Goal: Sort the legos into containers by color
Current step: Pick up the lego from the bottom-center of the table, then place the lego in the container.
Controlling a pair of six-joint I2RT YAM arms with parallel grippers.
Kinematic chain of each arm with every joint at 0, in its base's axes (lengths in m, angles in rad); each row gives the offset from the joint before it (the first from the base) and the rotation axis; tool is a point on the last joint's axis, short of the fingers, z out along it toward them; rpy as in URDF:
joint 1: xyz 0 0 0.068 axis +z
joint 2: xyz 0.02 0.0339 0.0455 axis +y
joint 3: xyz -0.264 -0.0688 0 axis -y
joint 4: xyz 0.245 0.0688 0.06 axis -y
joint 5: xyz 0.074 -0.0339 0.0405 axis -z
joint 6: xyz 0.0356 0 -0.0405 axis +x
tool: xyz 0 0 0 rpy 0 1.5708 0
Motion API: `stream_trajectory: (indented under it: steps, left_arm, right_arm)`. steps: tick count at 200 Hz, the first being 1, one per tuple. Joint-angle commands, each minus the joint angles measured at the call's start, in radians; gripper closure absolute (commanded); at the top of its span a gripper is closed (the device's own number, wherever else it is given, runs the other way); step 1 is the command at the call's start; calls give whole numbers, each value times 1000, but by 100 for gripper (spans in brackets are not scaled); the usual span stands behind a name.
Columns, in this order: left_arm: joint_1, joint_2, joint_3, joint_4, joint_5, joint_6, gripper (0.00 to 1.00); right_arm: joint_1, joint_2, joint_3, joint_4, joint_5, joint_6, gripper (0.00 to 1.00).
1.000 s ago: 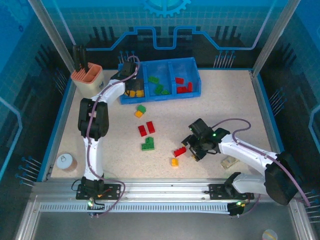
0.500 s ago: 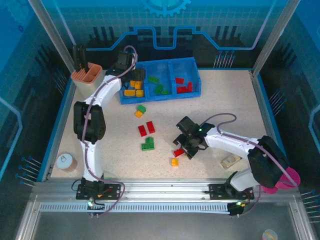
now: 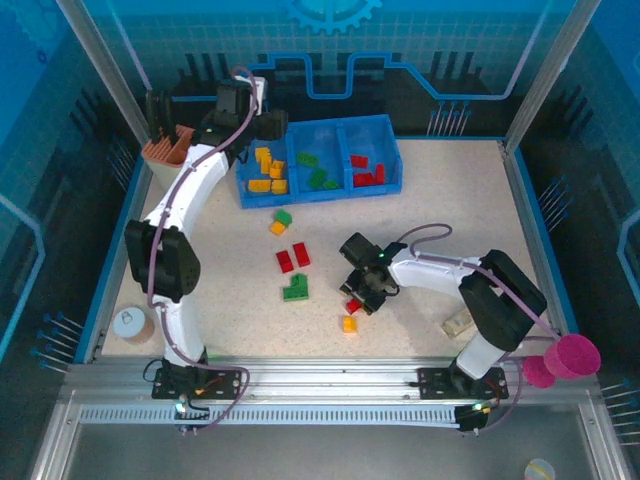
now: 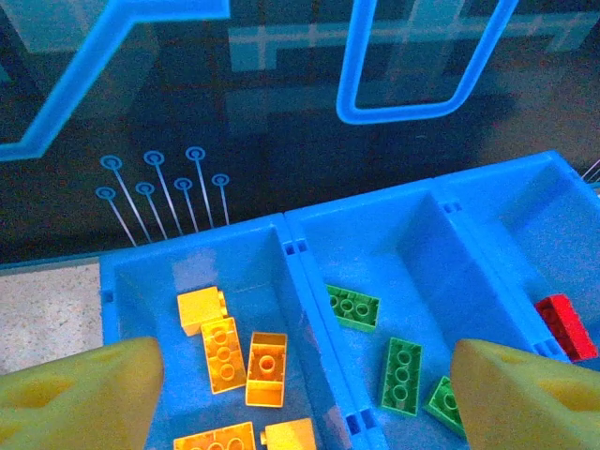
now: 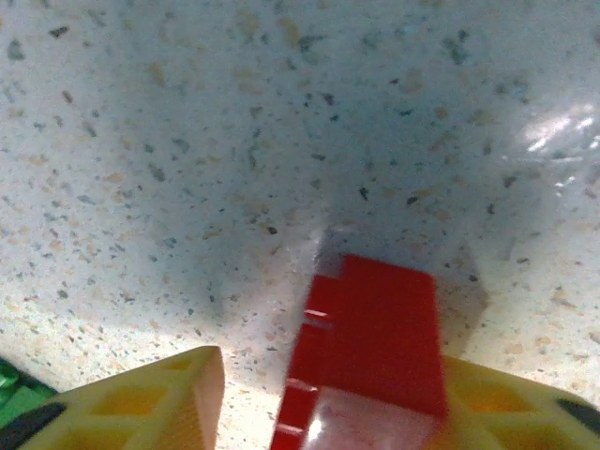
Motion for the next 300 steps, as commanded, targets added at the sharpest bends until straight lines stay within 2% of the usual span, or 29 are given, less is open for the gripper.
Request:
stream_trajectory:
  steps: [1, 30, 56, 83, 107, 138, 162, 206, 243, 261, 300]
  left_arm:
    - [3, -65, 36, -41, 6, 30, 18]
    - [3, -114, 12, -69, -17, 32, 16]
    - [3, -166, -18, -125, -33, -2, 15]
    - [3, -268, -145, -186, 6, -46, 14]
    - [-9, -387, -321, -244, 20, -66, 14]
    - [-66, -550, -561, -313, 2, -136, 14]
    - [-141, -617, -683, -367, -12, -219, 14]
    - [-196, -669, -865, -301, 42, -406, 13]
    - [-244, -673, -908, -270, 92, -504, 13]
    - [-318, -652, -893, -334, 108, -528, 13]
    - [-552, -543, -875, -441, 99, -535, 13]
  right_arm:
    - [7, 36, 17, -9, -1, -35, 58]
    - [-19, 68, 19, -18, -31, -116, 76]
    - [-69, 91, 61, -63, -39, -285, 86]
    - [-128, 93, 210, -187, 63, -648, 88]
    - [-190, 69, 334, -206, 115, -966, 87]
    - [-261, 71, 484, -184, 181, -1268, 86]
    - [-300, 110, 590, -116, 208, -1416, 86]
    - [-347, 285, 777, 9, 185, -1522, 85]
    - [-376, 440, 893, 69, 224, -1528, 86]
    - [-396, 480, 899, 143, 225, -1493, 86]
    - [-412, 578, 974, 195, 219, -1474, 86]
